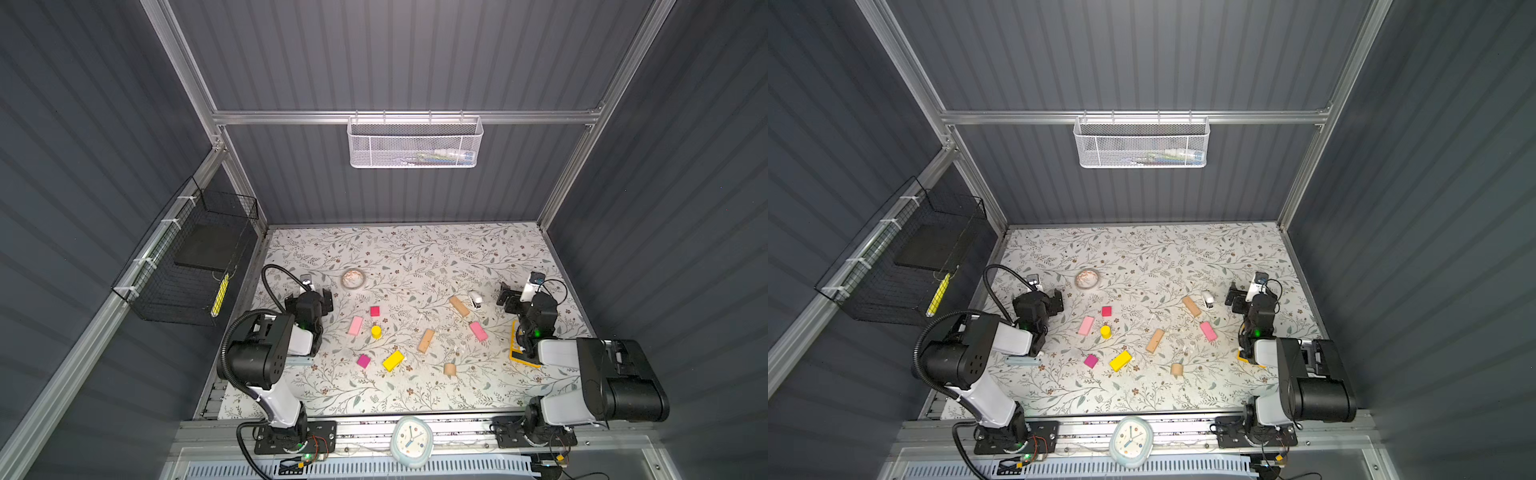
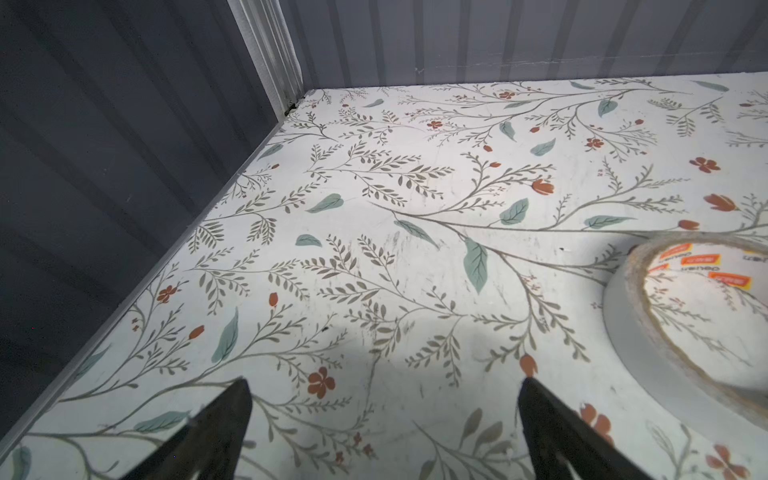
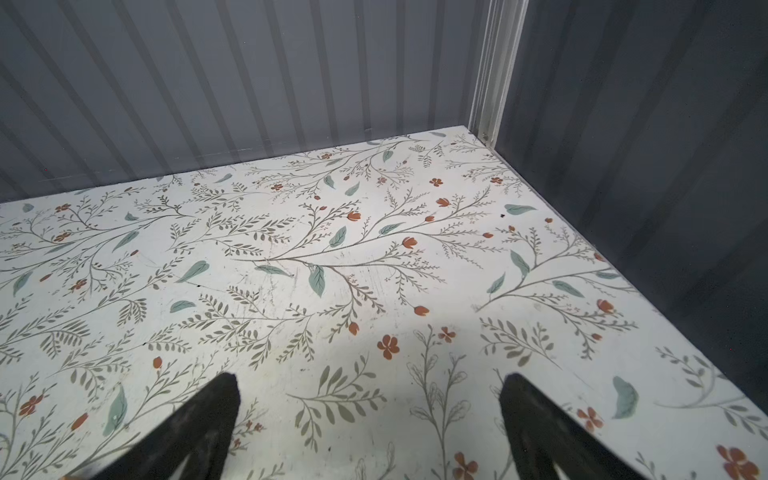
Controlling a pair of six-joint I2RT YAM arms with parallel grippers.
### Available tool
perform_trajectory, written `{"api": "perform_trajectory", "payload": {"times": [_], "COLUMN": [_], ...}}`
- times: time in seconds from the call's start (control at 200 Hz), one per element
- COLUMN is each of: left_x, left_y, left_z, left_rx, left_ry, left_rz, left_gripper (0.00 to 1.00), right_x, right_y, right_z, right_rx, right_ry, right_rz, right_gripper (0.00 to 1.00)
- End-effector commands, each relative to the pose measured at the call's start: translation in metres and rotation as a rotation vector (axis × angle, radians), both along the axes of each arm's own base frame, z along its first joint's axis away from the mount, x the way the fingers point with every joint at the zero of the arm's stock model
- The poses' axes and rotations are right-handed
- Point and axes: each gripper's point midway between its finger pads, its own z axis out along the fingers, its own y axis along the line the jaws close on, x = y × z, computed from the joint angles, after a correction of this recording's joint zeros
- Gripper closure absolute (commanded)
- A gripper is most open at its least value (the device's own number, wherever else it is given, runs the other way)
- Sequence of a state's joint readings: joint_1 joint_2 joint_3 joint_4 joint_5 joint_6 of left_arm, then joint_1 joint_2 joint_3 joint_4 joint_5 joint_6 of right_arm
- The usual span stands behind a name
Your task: Build the wood block tower
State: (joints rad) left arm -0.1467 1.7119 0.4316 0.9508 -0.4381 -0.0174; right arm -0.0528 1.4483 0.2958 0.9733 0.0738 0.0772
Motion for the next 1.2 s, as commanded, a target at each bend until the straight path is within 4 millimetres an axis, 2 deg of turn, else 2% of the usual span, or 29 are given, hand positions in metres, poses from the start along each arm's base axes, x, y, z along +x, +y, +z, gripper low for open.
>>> {"api": "perform_trajectory", "payload": {"times": [0.0, 0.951, 1.051, 1.196], "left_x": [0.005, 0.005, 0.003, 0.004], "left_y": [0.003, 0.004, 0.006, 0.003], "left_z": [0.006, 0.006, 0.015, 0.049], "left_rx": [0.014, 0.011, 0.017, 0.020], "left_ry": [-0.022, -0.022, -0.035, 0.026], "left_rz": [0.010, 0.009, 0.023, 0.022], "left_gripper": [0.00, 0.00, 0.04, 0.07], "right_x": [0.007, 0.007, 0.006, 0.003], "right_y": [-0.001, 0.000, -0.001, -0.004], "right_z": [0.010, 0.009, 0.011, 0.026], "right_rx": [-0.010, -0.008, -0.011, -0.010], "right_ry": [-0.029, -0.028, -0.034, 0.008], "right_rz": [0.005, 0.008, 0.001, -0.032], "right_gripper": [0.01, 0.01, 0.01, 0.02]}}
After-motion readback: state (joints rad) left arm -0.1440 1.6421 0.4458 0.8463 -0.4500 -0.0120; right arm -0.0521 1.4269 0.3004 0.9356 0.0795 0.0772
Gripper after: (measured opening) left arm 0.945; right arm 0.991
